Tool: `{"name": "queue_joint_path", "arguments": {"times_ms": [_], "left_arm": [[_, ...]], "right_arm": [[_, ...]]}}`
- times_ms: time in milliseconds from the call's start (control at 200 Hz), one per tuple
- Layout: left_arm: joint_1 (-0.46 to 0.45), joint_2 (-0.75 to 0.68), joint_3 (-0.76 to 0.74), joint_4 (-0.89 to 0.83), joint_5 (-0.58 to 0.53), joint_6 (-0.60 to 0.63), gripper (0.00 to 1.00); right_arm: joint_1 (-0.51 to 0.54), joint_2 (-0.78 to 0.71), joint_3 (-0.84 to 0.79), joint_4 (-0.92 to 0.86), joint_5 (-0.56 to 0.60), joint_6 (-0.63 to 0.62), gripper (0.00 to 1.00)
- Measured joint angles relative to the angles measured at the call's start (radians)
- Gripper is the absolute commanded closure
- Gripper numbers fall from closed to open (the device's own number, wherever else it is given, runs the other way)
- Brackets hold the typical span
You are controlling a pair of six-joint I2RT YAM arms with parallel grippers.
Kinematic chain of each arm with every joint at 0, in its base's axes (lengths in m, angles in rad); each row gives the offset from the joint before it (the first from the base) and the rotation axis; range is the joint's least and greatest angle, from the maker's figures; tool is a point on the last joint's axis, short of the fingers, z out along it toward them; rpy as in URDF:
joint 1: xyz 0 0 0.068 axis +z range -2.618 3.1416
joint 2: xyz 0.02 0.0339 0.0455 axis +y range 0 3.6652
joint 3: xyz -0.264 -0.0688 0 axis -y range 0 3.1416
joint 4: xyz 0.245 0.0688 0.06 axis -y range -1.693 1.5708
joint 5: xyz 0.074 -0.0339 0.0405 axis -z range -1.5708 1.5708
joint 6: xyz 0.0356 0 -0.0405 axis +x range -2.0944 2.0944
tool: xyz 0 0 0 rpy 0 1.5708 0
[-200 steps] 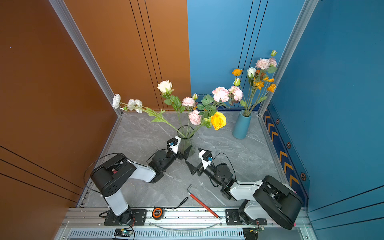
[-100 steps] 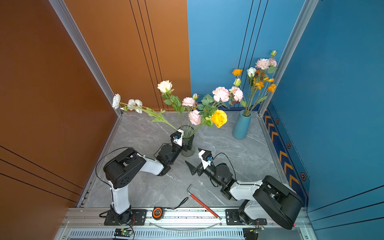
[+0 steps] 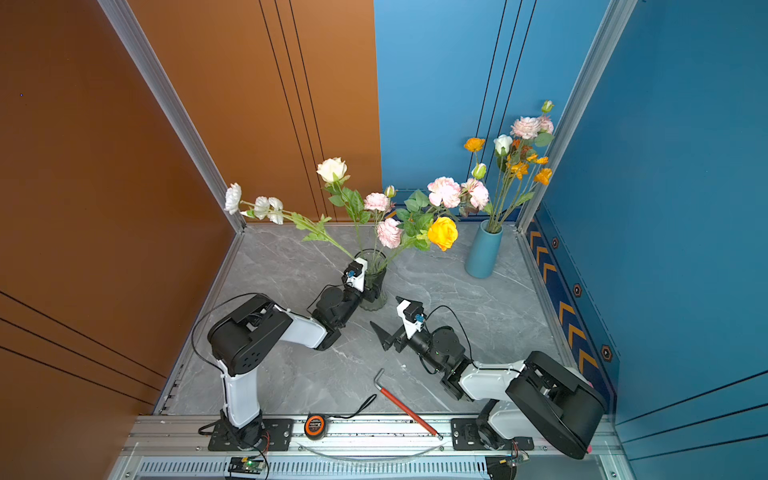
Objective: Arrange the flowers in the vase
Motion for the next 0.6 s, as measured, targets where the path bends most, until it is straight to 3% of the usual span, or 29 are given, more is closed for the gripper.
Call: {"name": "queue_joint_path", "arguments": {"times_ms": [365,601], "left_arm": [[0.029,0.000,0.087,-0.119,0.126,-0.012,0.85],[0.106,0.067,0.274,-0.150,0.200,-0.067,0.88]], "right_arm": [[0.000,0.001,0.000,-0.001,0.000,0.000,0.00],[-0.021,0.001,0.000,-0.008,0.000,0.005,0.00]]}}
